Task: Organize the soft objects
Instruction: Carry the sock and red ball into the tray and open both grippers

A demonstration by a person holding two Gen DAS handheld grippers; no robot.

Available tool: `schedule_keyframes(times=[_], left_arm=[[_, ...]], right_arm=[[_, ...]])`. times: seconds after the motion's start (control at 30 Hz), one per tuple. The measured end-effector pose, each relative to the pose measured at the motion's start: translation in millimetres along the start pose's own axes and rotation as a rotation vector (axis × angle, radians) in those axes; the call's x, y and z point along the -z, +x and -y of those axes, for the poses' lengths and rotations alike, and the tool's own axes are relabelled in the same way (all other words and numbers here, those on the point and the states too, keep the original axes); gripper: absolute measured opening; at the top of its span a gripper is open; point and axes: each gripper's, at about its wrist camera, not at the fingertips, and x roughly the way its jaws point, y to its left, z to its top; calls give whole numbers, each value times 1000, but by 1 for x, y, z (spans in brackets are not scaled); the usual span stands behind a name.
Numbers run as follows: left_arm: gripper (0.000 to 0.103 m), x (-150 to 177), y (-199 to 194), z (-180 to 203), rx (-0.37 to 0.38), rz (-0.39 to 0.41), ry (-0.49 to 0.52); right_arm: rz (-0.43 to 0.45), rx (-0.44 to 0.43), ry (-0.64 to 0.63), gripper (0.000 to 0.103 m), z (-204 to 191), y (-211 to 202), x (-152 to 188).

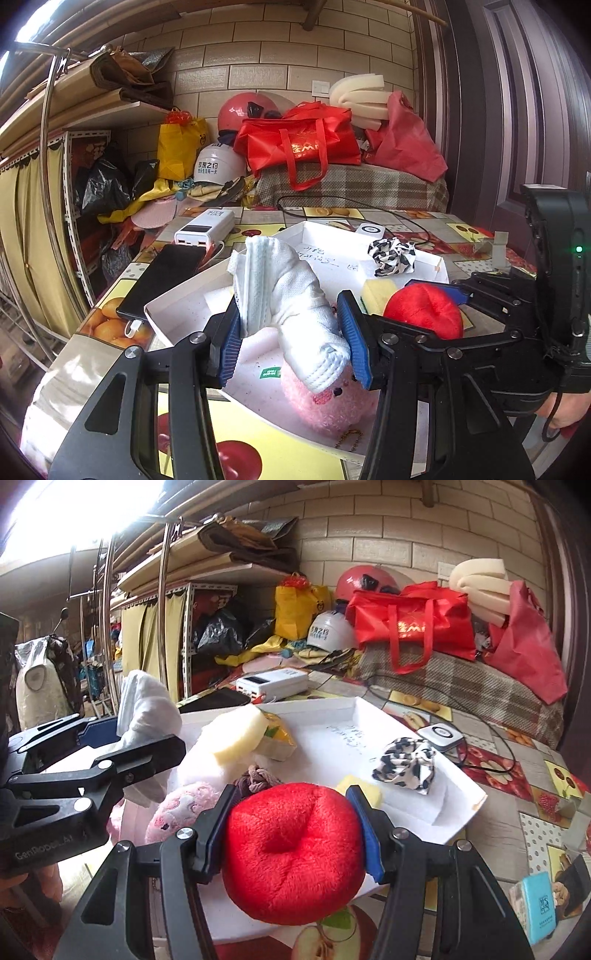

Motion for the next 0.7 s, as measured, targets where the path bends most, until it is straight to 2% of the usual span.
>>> schedule_keyframes(times=[0.1,0.17,0.33,0.47,0.57,0.7], left_arm=[[49,-2,5,-1,9,-10,-1],[49,-3,8,1,20,-15,16],[49,-6,13,16,31,14,95],[49,-12,30,29,87,-6,143],[49,-17,46,34,114,-43,151],[49,-20,56,27,121,-77,104]], right_arm=[[-80,-3,23,59,8,22,-3],[-102,35,41,59,20,32,-6],[-82,158,164,59,68,40,-11],[-39,159,305,59,96,30,-5],[8,172,273,59,86,20,-8],[28,185,168,59,65,20,-15]])
